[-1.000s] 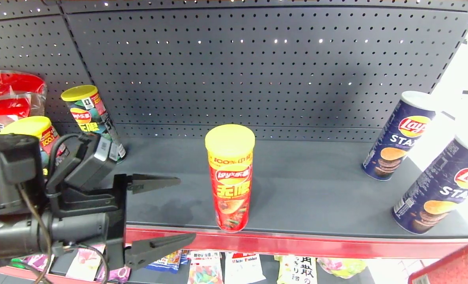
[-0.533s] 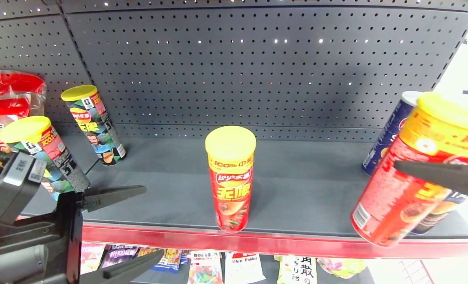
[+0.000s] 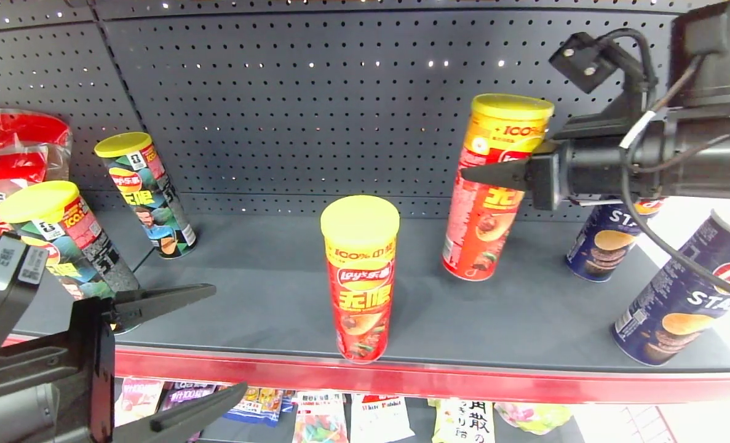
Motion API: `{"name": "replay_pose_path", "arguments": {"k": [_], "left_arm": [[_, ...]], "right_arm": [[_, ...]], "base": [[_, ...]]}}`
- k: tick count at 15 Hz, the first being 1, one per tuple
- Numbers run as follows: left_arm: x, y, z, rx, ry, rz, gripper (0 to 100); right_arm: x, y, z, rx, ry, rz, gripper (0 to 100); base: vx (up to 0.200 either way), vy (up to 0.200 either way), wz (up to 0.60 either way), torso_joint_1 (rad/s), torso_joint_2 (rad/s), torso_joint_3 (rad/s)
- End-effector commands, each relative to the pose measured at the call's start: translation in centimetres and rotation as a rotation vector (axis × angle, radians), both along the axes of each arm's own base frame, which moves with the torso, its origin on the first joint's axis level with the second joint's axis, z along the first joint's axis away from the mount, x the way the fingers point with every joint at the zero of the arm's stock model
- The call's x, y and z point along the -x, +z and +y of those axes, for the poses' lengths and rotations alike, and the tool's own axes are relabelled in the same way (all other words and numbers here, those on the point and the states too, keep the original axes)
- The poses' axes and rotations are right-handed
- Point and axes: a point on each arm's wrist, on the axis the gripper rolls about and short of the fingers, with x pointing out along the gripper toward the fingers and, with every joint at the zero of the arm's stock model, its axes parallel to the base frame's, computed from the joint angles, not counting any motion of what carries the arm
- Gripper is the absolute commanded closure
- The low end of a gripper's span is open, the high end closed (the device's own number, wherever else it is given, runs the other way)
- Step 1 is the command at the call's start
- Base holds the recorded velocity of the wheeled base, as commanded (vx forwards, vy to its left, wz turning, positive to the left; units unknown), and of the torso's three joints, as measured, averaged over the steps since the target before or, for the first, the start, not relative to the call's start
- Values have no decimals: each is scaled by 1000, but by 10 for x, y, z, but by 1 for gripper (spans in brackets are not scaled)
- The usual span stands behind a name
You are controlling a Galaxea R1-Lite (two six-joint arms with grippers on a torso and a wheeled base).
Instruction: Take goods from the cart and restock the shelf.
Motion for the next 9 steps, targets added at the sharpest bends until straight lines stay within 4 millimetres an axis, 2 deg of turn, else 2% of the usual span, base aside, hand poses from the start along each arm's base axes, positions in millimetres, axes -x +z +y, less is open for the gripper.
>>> {"name": "replay_pose_path", "arguments": {"k": [1, 9], "left_arm": [[-1, 0, 0, -1, 2, 2, 0], [-1, -1, 0, -6, 23, 6, 0]], "right_arm": [[-39, -23, 28, 9, 31, 27, 100], [-81, -50, 60, 13, 77, 51, 100]], "base": [[0, 0, 0, 0, 0, 0], [0, 0, 0, 0, 0, 0]]}}
